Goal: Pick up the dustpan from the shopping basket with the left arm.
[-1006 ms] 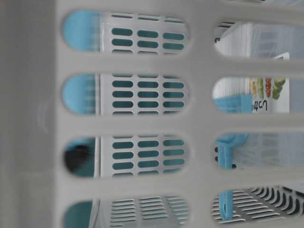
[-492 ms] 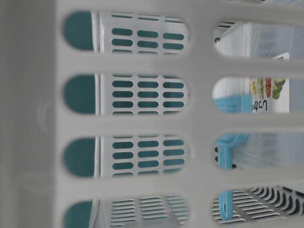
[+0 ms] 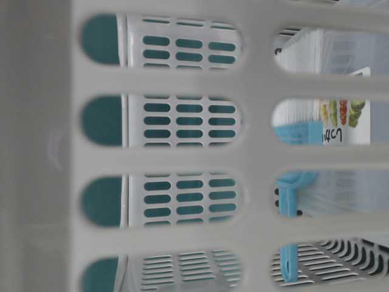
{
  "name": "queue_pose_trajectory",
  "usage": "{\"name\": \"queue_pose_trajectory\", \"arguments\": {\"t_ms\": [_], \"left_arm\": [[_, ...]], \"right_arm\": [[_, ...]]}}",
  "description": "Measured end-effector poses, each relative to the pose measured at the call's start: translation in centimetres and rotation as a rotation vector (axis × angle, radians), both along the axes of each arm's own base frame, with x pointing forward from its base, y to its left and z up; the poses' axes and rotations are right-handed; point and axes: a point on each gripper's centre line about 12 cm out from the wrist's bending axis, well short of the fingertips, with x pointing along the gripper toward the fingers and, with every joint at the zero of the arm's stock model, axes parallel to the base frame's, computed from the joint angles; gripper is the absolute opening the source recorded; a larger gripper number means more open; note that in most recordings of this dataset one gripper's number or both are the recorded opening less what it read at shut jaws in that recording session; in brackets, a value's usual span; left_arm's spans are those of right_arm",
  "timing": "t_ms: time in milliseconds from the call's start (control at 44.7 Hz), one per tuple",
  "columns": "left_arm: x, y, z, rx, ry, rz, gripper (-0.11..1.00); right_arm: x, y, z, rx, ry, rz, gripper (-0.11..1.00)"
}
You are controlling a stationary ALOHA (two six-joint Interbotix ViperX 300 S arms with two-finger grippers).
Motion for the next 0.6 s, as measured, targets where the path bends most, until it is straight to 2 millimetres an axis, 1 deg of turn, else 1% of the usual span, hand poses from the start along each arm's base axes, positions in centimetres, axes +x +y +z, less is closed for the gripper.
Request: {"name": "queue_pose_trajectory", "arguments": {"t_ms": [603], "left_arm": [[0.05, -0.01, 0.14, -0.002, -0.009, 0.0, 0.29]], "right_arm": [[-0.18, -0.03, 0.02, 0.0, 0.005, -0.001, 0.0]]}}
